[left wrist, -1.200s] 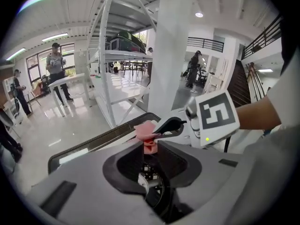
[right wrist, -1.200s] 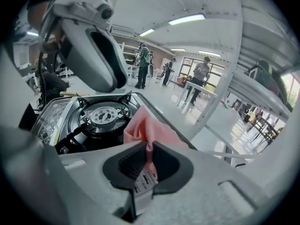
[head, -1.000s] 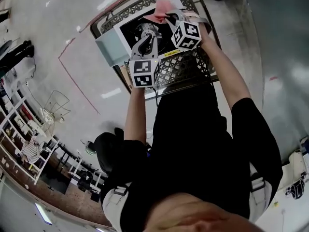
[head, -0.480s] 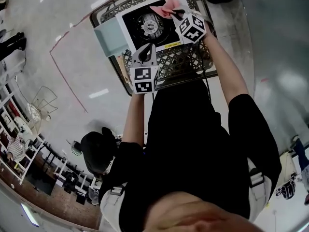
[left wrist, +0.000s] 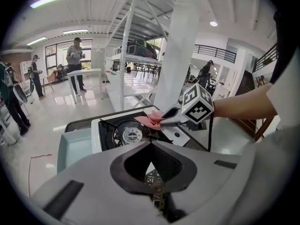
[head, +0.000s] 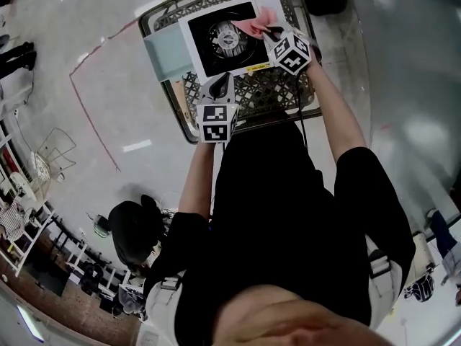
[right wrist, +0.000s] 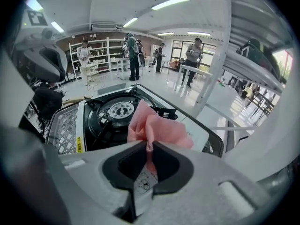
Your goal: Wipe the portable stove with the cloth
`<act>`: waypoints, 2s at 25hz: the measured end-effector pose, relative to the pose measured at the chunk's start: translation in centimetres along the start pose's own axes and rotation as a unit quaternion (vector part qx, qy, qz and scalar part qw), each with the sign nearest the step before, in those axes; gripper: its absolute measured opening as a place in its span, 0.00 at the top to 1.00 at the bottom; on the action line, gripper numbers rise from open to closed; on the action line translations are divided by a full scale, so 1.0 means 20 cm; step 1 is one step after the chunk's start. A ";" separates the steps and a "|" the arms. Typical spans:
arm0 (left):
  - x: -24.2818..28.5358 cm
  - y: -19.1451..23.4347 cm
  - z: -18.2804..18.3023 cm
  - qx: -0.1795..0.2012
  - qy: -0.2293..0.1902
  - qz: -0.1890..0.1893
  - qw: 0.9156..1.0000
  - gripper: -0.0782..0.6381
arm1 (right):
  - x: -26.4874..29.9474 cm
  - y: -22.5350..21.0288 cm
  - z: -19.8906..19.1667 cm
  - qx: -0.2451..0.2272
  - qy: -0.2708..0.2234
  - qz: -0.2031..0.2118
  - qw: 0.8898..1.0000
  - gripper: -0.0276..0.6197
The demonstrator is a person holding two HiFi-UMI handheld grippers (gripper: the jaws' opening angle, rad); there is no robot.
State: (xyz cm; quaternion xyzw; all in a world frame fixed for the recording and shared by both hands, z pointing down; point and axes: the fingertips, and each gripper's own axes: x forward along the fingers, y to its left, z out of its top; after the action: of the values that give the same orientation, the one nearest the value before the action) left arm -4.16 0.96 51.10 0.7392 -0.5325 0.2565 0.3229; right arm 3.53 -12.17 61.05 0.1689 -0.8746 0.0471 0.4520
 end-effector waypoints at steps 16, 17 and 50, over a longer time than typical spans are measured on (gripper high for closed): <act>-0.07 -0.07 -0.03 0.019 0.000 -0.017 1.000 0.89 | -0.20 0.16 -0.23 0.085 0.024 -0.021 0.996 0.90; -0.07 -0.08 -0.03 0.021 0.000 -0.018 1.000 0.89 | -0.20 0.17 -0.24 0.086 0.027 -0.022 0.996 0.90; -0.20 -0.14 -0.24 0.016 0.004 -0.020 1.000 0.89 | -0.28 0.36 -0.37 0.116 0.032 -0.079 0.990 0.90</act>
State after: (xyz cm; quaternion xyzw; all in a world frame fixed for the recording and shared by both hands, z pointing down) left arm -2.91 7.78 50.77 0.7537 -0.5124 0.2616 0.3178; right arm 9.72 -2.22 61.36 0.2867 -0.8322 0.1180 0.4598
